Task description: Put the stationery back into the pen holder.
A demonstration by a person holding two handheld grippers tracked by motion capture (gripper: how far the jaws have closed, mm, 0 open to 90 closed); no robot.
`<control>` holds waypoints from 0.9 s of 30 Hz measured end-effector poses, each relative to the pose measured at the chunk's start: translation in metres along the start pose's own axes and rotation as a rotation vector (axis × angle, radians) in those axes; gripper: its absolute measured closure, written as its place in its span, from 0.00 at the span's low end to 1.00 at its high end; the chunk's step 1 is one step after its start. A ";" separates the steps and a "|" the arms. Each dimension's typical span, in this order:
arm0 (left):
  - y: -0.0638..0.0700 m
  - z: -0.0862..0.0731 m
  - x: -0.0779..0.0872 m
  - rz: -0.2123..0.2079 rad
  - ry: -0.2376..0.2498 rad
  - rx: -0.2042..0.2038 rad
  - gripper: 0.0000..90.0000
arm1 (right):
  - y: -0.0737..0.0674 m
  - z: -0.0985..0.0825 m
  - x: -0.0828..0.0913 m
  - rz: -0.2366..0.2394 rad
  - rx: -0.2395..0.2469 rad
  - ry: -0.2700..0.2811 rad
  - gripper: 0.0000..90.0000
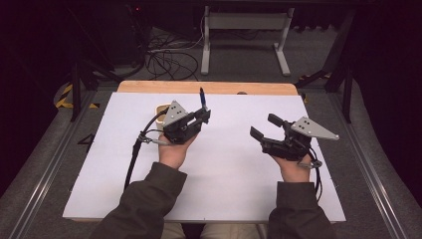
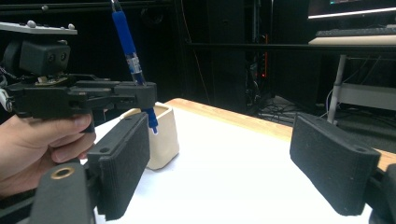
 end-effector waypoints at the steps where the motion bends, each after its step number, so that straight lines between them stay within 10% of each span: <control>1: -0.002 0.000 0.001 0.004 0.002 0.007 0.87 | 0.000 0.000 0.000 0.000 0.000 0.000 0.23; 27: -0.054 0.003 0.027 0.170 0.023 0.021 0.87 | -0.002 -0.002 -0.003 0.001 0.006 -0.017 0.24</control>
Point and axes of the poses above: each handheld gripper's, and its own axes: x roughly backward along the jaws, z roughly out of its top, y roughly to its right, the point moved 4 cm from there along -x, roughly forward along the jaws, and after that the axes turned 10 degrees about x, right-handed, at the moved point
